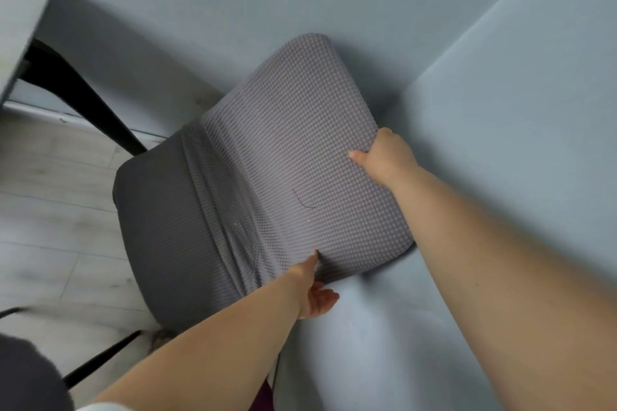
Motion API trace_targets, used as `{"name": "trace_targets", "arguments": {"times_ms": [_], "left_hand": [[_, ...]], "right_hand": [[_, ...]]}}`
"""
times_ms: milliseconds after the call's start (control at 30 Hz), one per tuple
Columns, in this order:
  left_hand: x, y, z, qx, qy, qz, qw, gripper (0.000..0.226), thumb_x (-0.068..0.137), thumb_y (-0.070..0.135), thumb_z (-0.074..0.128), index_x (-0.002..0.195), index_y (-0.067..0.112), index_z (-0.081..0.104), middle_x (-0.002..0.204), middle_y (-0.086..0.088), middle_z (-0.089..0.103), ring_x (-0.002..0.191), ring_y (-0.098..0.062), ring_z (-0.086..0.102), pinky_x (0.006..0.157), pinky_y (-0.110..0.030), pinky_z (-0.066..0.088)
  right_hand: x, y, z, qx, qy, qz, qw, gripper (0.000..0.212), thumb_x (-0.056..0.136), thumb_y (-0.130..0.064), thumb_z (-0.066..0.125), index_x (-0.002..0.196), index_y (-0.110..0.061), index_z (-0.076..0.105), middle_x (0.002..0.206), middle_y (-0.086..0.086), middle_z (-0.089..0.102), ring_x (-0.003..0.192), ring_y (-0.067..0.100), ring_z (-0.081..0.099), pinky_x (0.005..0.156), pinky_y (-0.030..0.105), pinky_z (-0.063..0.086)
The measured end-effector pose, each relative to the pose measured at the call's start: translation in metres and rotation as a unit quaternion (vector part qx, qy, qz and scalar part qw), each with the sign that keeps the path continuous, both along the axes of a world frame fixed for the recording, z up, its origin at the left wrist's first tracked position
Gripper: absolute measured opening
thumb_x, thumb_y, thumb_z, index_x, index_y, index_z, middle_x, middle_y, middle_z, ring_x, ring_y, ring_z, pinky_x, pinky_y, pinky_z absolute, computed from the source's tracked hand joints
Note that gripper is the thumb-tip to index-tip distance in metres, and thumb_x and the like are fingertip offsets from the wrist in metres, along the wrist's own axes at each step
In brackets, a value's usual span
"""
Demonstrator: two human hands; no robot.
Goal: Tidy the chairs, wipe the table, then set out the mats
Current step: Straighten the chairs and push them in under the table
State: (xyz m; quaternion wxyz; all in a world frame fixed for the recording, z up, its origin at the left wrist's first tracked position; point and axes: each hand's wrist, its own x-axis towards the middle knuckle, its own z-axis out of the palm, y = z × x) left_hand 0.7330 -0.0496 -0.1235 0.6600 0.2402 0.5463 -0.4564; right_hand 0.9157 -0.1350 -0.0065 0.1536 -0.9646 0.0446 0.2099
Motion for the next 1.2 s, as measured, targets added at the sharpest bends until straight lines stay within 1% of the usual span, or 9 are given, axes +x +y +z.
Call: {"name": "trace_targets", "arguments": {"times_ms": [100,200,233,333,433,700,867,1000,1200], "left_hand": [[-0.002,-0.018,-0.012,-0.042,0.04,0.056,0.997,0.078,0.087,0.059,0.053,0.133,-0.002,0.041,0.132,-0.02,0.053,0.087,-0.035,0.067,0.048,-0.035,0.057],[0.007,-0.036,-0.016,-0.04,0.045,0.255,0.965,0.046,0.093,0.035,0.058,0.124,0.003,0.047,0.116,-0.021,0.057,0.104,-0.037,0.061,0.085,-0.045,0.055],[0.012,-0.04,-0.017,-0.031,0.045,0.309,0.95,0.04,0.093,0.026,0.059,0.123,0.002,0.049,0.113,-0.02,0.059,0.1,-0.035,0.06,0.089,-0.045,0.053],[0.018,-0.05,-0.021,0.001,0.046,0.351,0.935,0.036,0.093,0.013,0.059,0.126,0.001,0.05,0.117,-0.017,0.061,0.084,-0.03,0.06,0.064,-0.043,0.058],[0.015,-0.051,-0.022,0.001,0.045,0.35,0.936,0.034,0.091,0.008,0.06,0.123,-0.002,0.053,0.097,-0.017,0.063,0.078,-0.031,0.061,0.044,-0.039,0.056],[0.003,-0.041,-0.014,0.012,0.04,0.353,0.935,0.028,0.088,0.003,0.063,0.114,-0.003,0.055,0.093,-0.019,0.065,0.079,-0.032,0.064,0.044,-0.037,0.057],[-0.01,-0.013,-0.005,0.012,0.034,0.365,0.93,0.027,0.087,0.005,0.064,0.113,-0.002,0.057,0.099,-0.019,0.067,0.081,-0.032,0.066,0.059,-0.039,0.06],[-0.03,0.025,0.001,0.02,0.023,0.382,0.923,0.027,0.088,0.003,0.062,0.114,-0.003,0.056,0.095,-0.018,0.067,0.079,-0.031,0.065,0.045,-0.035,0.057],[-0.059,0.081,0.004,0.038,0.016,0.411,0.911,0.02,0.09,0.003,0.06,0.109,-0.005,0.059,0.096,-0.019,0.068,0.081,-0.029,0.065,0.048,-0.038,0.059]], "right_hand": [[0.009,-0.006,-0.003,0.054,0.028,-0.015,0.998,0.055,0.084,-0.04,0.07,0.126,-0.007,0.053,0.124,0.01,0.06,0.11,0.028,0.059,0.093,0.038,0.048],[0.015,-0.009,-0.005,0.093,0.049,-0.043,0.993,0.057,0.081,-0.037,0.075,0.127,-0.009,0.055,0.125,0.009,0.061,0.11,0.027,0.059,0.096,0.043,0.049],[0.017,-0.009,-0.007,0.093,0.052,-0.043,0.993,0.058,0.08,-0.036,0.075,0.127,-0.009,0.054,0.125,0.009,0.061,0.11,0.027,0.059,0.097,0.043,0.049],[0.019,-0.008,-0.009,0.077,0.051,-0.043,0.995,0.063,0.075,-0.037,0.08,0.126,-0.011,0.053,0.123,0.006,0.06,0.11,0.026,0.059,0.095,0.04,0.049],[0.021,-0.008,-0.01,0.066,0.057,-0.057,0.995,0.071,0.068,-0.037,0.085,0.126,-0.012,0.054,0.122,0.004,0.061,0.109,0.025,0.06,0.092,0.036,0.049],[0.021,-0.002,-0.009,0.116,0.097,-0.105,0.983,0.071,0.067,-0.027,0.087,0.128,-0.006,0.057,0.124,0.01,0.062,0.108,0.03,0.061,0.097,0.044,0.049],[0.021,0.017,0.002,0.147,0.134,-0.097,0.975,0.077,0.065,-0.021,0.088,0.133,-0.007,0.054,0.127,0.009,0.06,0.11,0.03,0.06,0.099,0.046,0.047],[0.009,0.038,0.005,0.211,0.166,-0.107,0.957,0.066,0.066,-0.003,0.083,0.128,-0.005,0.058,0.125,0.011,0.062,0.109,0.03,0.061,0.1,0.047,0.047],[-0.026,0.085,0.004,0.302,0.195,-0.125,0.925,0.042,0.073,0.014,0.07,0.111,-0.001,0.063,0.115,0.014,0.066,0.104,0.031,0.063,0.094,0.045,0.05]]}}
